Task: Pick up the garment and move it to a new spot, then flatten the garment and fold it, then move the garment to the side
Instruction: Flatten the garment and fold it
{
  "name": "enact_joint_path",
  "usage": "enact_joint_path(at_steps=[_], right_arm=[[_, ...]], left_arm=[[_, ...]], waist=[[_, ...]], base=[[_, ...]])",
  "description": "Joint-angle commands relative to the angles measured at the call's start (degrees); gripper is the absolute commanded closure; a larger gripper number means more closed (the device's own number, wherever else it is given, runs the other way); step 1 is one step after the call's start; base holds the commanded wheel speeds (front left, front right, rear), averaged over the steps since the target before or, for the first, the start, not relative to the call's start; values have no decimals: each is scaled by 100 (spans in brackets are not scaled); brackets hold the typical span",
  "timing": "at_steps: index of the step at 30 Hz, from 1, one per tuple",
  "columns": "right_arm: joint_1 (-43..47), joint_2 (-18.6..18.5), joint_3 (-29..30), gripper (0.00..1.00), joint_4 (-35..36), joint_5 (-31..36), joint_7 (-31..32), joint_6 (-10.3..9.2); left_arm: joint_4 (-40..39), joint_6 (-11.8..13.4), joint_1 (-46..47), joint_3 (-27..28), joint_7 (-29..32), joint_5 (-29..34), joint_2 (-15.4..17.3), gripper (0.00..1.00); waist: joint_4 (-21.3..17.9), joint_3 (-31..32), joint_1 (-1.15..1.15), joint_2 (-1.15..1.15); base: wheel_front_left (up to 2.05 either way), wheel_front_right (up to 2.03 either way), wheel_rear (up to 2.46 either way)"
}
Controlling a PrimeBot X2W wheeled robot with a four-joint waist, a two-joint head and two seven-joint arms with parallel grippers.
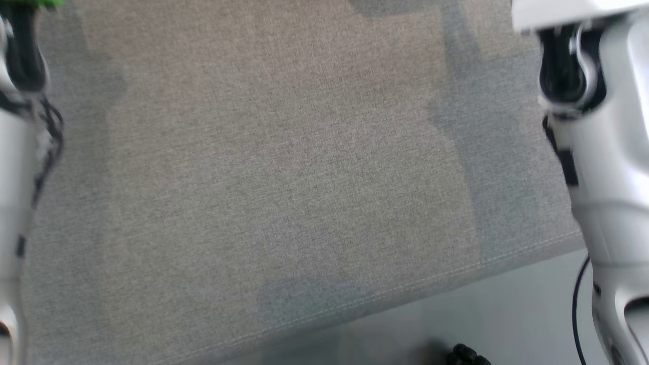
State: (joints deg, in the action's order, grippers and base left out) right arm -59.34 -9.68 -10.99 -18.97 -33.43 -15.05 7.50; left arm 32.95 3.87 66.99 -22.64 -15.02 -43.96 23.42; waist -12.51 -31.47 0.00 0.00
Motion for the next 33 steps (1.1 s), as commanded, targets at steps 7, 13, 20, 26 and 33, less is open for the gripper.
enact_joint_path(at_steps=[7,13,20,26,33], right_arm=[[2200,-231,-20,100,619,-358,-20,-2],[3704,-70,265,100,994,-631,-20,-2],[4651,233,570,100,1161,-385,-20,-3],[5075,362,712,100,1214,-34,-20,-4],[5688,484,758,100,1295,113,-20,-5]], left_arm=[[-1054,284,-2505,687,-17,-259,-408,100],[-1371,321,-3928,1127,-18,-100,-975,100],[-1574,173,-5066,2015,-18,384,-1559,100],[-1731,-2,-5712,2478,-20,912,-1834,100],[-1919,-216,-6458,2674,-19,1240,-2032,100]], waist=[[325,1098,0,0],[470,1415,0,0],[453,1633,0,0],[450,1839,0,0],[486,2151,0,0]], base=[[0,0,0],[0,0,0],[0,0,0],[0,0,0],[0,0,0]])
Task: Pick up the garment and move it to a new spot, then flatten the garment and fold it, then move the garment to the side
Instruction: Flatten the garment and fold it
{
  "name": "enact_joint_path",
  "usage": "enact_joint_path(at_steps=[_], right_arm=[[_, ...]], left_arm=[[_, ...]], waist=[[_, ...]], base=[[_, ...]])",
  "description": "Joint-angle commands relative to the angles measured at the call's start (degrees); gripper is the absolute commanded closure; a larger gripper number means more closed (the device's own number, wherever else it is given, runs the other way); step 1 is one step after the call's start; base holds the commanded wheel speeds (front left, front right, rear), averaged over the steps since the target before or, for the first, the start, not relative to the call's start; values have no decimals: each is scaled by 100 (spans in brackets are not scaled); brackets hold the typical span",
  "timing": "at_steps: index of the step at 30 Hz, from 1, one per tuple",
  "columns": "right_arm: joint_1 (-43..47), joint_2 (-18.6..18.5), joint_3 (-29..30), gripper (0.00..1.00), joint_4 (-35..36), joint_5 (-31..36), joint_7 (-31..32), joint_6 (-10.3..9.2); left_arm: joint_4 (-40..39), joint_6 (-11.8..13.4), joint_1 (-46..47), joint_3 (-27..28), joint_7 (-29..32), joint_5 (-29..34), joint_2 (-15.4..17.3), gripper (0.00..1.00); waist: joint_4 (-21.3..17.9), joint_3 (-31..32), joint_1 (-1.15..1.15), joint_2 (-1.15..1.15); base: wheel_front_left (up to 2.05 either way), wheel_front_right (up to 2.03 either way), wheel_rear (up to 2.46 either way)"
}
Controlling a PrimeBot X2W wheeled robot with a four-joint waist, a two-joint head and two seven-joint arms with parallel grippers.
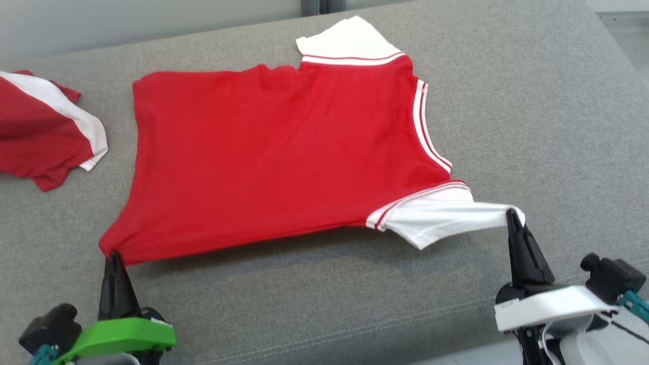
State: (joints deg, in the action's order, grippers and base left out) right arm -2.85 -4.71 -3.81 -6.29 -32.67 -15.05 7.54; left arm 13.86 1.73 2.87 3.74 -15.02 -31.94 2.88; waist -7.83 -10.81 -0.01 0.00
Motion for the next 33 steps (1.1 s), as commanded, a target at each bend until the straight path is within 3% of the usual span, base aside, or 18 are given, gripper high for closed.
enact_joint_path(at_steps=[1,13,33], right_arm=[[127,2,37,100,36,32,-20,-10],[576,71,-62,100,-215,-57,-20,-9],[96,5,-153,100,-721,11,-21,-9]], left_arm=[[-38,0,-125,11,-20,4,19,100],[-103,274,-685,-398,-19,-432,14,100],[333,383,-199,-791,-19,-765,11,100]], waist=[[20,122,1,0],[-55,321,1,0],[32,413,1,0]], base=[[0,0,0],[0,0,0],[0,0,0]])
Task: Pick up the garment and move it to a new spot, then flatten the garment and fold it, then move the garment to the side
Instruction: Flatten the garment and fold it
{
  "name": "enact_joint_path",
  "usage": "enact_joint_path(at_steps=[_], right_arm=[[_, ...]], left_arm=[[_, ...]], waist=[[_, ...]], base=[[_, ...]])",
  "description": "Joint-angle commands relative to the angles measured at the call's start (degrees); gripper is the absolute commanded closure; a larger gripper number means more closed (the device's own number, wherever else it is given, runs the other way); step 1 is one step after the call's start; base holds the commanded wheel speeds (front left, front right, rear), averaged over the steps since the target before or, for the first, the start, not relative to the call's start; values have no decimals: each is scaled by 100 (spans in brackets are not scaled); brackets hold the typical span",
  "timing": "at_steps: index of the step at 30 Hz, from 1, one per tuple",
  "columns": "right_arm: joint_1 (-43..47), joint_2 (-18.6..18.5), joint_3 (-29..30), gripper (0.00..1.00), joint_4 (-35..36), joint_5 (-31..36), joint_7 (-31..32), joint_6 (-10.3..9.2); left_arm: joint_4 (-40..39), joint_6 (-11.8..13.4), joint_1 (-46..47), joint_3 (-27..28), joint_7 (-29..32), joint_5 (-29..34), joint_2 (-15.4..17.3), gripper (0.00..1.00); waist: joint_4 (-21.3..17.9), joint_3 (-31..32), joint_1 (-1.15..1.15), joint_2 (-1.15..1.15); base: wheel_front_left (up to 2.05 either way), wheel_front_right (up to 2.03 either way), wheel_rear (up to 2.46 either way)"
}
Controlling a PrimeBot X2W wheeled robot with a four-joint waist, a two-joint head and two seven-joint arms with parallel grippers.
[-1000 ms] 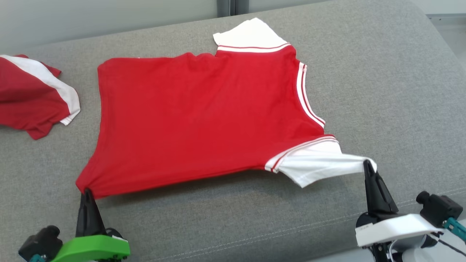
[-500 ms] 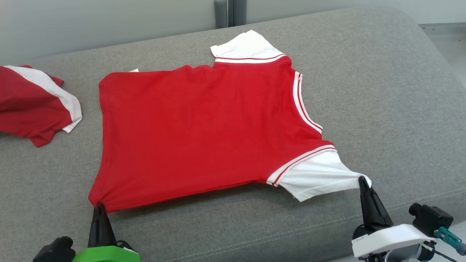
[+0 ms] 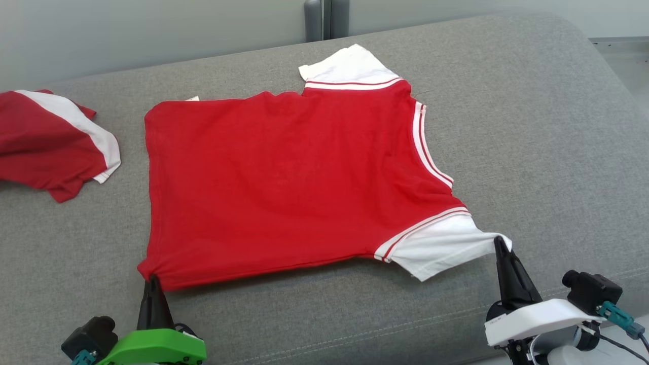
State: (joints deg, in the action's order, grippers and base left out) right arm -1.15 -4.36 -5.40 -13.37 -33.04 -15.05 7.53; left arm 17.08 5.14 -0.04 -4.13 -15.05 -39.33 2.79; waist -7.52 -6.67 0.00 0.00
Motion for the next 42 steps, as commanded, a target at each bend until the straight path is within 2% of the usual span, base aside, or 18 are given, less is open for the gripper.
enact_joint_path(at_steps=[1,9,13,23,31,41,42], right_arm=[[-116,-33,9,100,-34,56,-21,-7],[-752,-81,6,100,-320,179,-21,-7],[-1325,-108,-2,100,-631,256,-21,-7],[-3073,-99,-130,100,-2114,438,-21,-7],[-4113,13,-406,100,-3230,487,-21,-7],[-4672,76,-495,100,-3899,555,-20,-7],[-4718,76,-477,93,-3929,568,-20,-7]], left_arm=[[52,48,139,-30,-17,-51,21,100],[496,98,801,-247,-17,-173,22,100],[841,178,1307,-230,-17,-22,21,100],[1891,450,2682,-63,-17,338,45,100],[2531,416,3434,-125,-17,607,66,100],[2745,379,3695,-18,-17,837,52,100],[2757,364,3700,-8,-17,847,49,100]], waist=[[2,-5,0,0],[36,-137,0,0],[46,-341,0,0],[68,-975,0,0],[140,-1319,0,0],[248,-1413,0,0],[250,-1408,0,0]], base=[[0,0,0],[0,0,0],[0,0,0],[0,0,0],[0,0,0],[0,0,0],[0,0,0]])
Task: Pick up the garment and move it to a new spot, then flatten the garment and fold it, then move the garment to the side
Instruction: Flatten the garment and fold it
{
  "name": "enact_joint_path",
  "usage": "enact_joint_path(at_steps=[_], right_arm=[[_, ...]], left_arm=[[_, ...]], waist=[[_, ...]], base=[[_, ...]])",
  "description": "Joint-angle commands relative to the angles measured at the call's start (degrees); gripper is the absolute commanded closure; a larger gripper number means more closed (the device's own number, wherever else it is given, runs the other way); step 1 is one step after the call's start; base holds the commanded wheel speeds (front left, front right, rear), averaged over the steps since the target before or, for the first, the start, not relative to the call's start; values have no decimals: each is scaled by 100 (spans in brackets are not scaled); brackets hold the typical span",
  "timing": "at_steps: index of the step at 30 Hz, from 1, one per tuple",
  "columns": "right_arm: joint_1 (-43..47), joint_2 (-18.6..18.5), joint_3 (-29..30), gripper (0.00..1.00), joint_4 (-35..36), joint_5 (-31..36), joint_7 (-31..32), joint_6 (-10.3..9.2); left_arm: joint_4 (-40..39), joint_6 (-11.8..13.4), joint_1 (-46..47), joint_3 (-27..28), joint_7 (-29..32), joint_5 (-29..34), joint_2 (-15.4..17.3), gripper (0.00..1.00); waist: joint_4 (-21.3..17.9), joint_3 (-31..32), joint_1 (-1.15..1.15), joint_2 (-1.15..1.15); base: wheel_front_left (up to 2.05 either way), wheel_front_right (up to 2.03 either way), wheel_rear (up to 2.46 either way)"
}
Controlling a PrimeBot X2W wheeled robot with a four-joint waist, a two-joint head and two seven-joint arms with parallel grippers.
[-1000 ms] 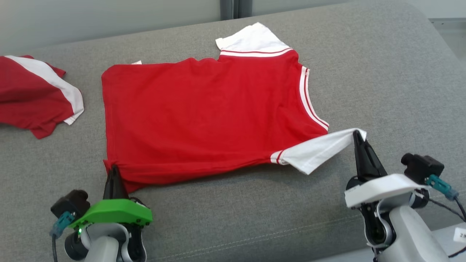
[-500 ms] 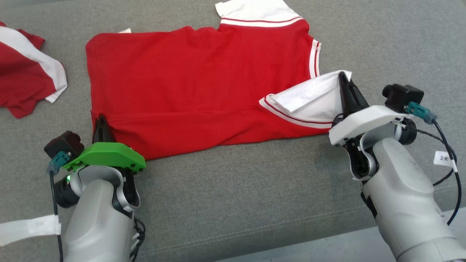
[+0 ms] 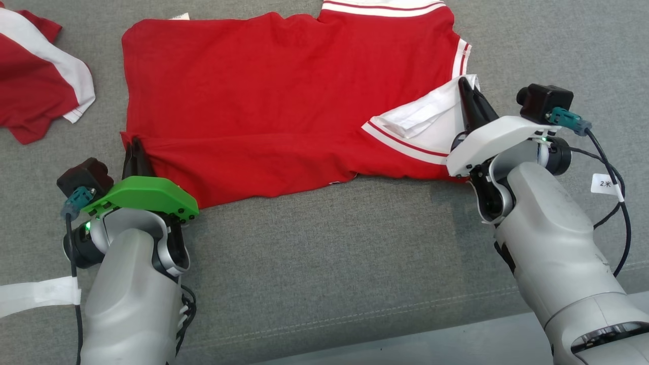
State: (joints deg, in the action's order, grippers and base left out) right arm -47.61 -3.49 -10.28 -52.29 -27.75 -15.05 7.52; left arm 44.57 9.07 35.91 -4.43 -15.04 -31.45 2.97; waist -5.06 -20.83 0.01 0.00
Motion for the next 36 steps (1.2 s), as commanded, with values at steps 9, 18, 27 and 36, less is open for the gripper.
enact_joint_path(at_steps=[9,18,27,36], right_arm=[[-61,27,63,0,504,-40,-20,-6],[431,-149,124,0,1591,158,-20,-5],[1385,-231,594,0,2687,287,-20,-5],[2459,-102,986,0,3322,579,-20,-5]], left_arm=[[-65,-101,43,61,-18,156,12,0],[-716,-227,-449,119,-17,443,47,0],[-1633,-282,-1514,230,-16,705,224,0],[-2074,-302,-2299,256,758,91,108,0]], waist=[[3,46,-1,0],[-33,181,-1,0],[-49,531,-1,0],[-106,793,-1,0]], base=[[0,0,0],[0,0,0],[0,0,0],[0,0,0]])
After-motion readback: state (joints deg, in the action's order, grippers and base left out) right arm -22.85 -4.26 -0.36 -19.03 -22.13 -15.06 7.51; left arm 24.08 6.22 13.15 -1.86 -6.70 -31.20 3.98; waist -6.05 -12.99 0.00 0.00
